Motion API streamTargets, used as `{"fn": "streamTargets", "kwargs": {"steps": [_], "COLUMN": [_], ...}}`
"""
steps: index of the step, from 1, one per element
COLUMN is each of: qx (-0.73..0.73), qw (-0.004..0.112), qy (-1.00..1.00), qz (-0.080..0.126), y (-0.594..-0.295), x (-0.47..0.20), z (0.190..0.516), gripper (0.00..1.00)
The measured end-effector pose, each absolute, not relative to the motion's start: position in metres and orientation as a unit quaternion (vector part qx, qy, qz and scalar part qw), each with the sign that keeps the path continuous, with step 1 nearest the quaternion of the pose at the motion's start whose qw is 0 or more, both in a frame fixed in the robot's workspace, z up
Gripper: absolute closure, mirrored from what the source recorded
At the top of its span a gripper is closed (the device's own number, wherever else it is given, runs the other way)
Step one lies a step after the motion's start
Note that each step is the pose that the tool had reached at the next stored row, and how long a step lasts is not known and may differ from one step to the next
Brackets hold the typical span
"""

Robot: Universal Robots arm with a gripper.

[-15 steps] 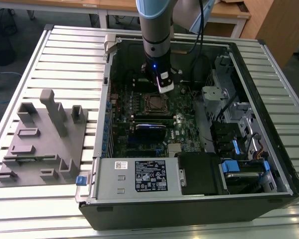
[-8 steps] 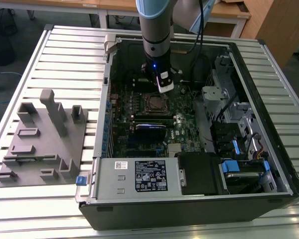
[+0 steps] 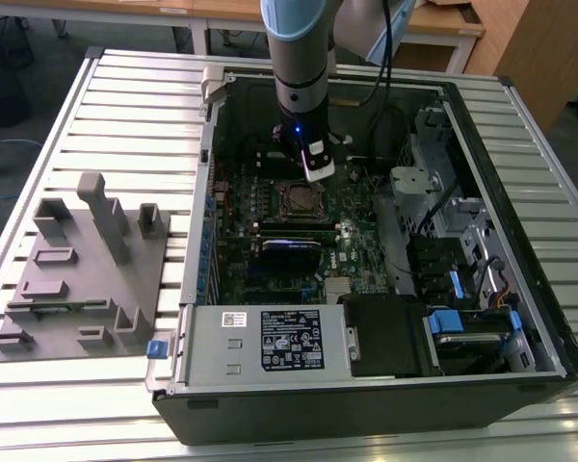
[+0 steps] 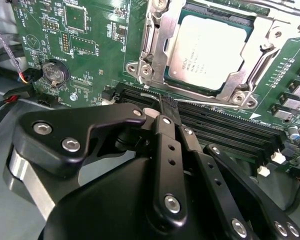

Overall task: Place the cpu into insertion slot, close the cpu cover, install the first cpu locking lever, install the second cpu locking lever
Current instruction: 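Install the first cpu locking lever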

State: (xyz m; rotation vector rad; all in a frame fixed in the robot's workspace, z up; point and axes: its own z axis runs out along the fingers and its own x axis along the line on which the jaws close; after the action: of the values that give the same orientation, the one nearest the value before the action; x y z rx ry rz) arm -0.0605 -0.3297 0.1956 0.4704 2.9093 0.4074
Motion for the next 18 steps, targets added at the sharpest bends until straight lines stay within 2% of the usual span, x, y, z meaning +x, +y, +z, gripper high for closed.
{"fn": "streamTargets", "kwargs": {"steps": [18], "qx": [0.157], "qw": [0.089], "qy": [0.974], "qz": [0.136], "y": [-0.3309], "x": [-0.0608], "z": [0.1939], "gripper": [0.90]}}
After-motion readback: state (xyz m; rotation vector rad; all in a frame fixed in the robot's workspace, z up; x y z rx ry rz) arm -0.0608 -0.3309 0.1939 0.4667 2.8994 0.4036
